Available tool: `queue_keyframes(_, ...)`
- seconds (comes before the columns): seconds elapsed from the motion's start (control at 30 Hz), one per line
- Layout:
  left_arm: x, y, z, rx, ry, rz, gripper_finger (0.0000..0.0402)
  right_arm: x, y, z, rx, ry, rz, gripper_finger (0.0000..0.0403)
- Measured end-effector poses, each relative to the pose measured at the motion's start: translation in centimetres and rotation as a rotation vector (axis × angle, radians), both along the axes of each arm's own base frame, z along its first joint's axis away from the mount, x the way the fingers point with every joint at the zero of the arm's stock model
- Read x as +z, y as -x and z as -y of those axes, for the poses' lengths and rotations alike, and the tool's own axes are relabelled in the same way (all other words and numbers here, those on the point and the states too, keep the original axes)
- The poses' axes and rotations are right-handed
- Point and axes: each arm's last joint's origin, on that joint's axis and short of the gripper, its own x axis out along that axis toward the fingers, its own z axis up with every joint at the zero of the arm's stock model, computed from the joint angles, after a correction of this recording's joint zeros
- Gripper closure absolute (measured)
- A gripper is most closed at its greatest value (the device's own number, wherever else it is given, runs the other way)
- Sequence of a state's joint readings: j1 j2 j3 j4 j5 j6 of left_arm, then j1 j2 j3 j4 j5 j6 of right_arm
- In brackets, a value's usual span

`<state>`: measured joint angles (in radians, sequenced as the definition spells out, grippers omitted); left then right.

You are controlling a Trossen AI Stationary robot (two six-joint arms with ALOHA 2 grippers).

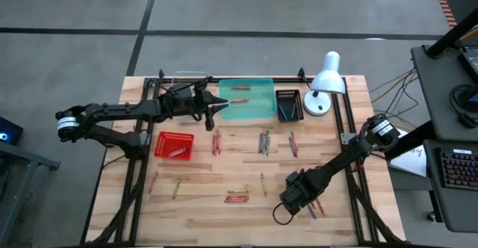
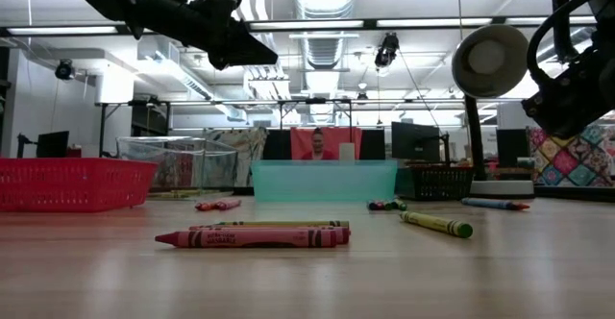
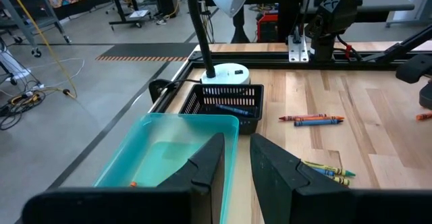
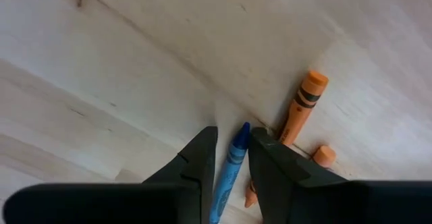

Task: Sort crayons
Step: Put the blue crayon into the black bin

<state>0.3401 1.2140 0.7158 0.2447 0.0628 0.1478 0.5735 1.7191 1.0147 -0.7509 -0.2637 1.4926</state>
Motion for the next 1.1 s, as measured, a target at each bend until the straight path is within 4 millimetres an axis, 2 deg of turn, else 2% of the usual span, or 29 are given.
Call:
queue_keyframes(0.53, 0.0, 0.0, 0.0, 0.0, -0.001, 0.001, 0.0347, -0.1, -0.3, 0.0, -0.012, 0.005, 0.03, 0.0387)
queue_keyframes(0.67, 0.0, 0.0, 0.0, 0.0, -0.001, 0.001, 0.0347, 0.1, -0.3, 0.1, -0.02, 0.005, 0.034, 0.0392)
queue_keyframes(0.83, 0.0, 0.0, 0.0, 0.0, -0.001, 0.001, 0.0347, 0.7, -0.2, 0.1, -0.053, 0.005, 0.055, 0.0394)
queue_keyframes(1.1, 0.0, 0.0, 0.0, 0.0, -0.001, 0.002, 0.0347, 2.6, -0.7, 1.2, -0.099, 0.06, 0.202, 0.0394)
